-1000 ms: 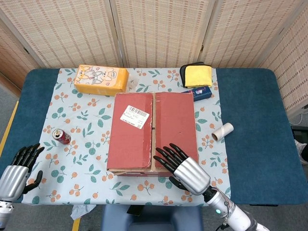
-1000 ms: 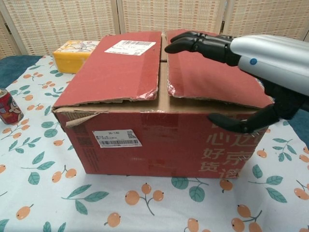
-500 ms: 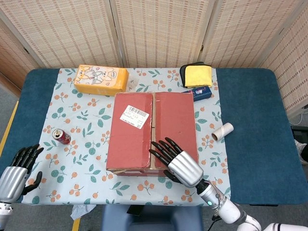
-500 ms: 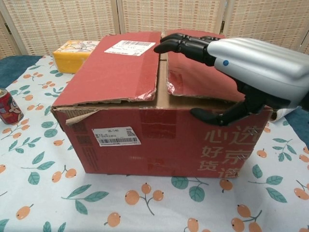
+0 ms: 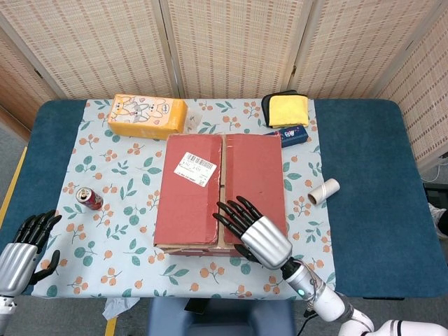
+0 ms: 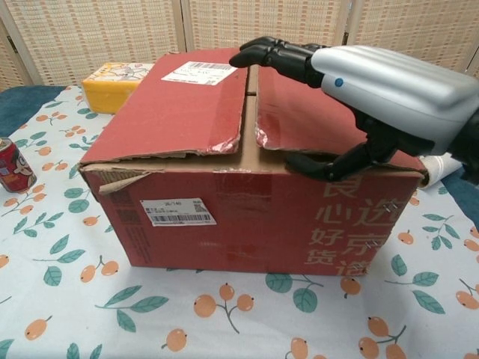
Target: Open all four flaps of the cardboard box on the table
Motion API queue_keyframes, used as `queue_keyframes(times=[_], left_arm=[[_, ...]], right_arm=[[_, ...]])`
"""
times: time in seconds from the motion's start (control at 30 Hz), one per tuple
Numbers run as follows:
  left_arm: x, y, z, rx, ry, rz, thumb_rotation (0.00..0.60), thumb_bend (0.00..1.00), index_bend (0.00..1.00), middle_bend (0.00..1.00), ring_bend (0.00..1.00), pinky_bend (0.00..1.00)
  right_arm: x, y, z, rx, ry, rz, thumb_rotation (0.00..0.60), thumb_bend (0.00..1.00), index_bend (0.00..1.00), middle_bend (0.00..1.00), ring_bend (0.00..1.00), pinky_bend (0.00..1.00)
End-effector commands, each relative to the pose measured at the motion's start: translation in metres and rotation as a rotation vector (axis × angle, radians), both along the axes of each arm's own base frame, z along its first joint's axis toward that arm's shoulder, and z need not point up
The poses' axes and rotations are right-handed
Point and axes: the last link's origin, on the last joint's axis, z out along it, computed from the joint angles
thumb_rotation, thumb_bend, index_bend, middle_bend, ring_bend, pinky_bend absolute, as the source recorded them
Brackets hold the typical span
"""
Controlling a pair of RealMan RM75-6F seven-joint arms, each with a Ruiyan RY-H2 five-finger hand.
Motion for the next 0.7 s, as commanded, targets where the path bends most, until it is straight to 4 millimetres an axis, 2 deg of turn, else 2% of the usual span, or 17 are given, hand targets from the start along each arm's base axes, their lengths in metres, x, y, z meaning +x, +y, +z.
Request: queue_keyframes(times=[0.03,0.27,0.4,0.6,0.7], left_arm=[[0.000,0.000,0.001,0.004,0.000,-0.001,0.600,0.59,0.00,0.07,0.05,0.00],[-0.001,0.001,0.003,0.031,0.000,-0.002,0.600,0.59,0.00,0.03,0.04,0.00],[-0.001,0.002,0.003,0.041,0.002,-0.017,0.600,0.59,0.00,0.00,0.04,0.01],[-0.004,0.003,0.002,0.043,0.007,-0.003,0.600,0.59,0.00,0.00,0.02,0.01],[-0.004,0.003,0.001,0.046,0.017,-0.009,0.600,0.59,0.00,0.00,0.02,0.01]], right_arm=[[0.003,-0.004,-0.003,0.003,-0.007,0.002,0.600,0.44,0.00,0.00,0.00,0.00],[0.013,-0.014,-0.005,-0.055,-0.008,0.033,0.600,0.44,0.00,0.00,0.00,0.00],[0.016,-0.013,-0.001,-0.079,-0.024,0.050,0.600,0.44,0.00,0.00,0.00,0.00],[0.017,-0.003,0.019,-0.148,-0.086,0.062,0.600,0.44,0.00,0.00,0.00,0.00],[0.012,0.005,0.038,-0.235,-0.125,0.072,0.600,0.44,0.00,0.00,0.00,0.00]])
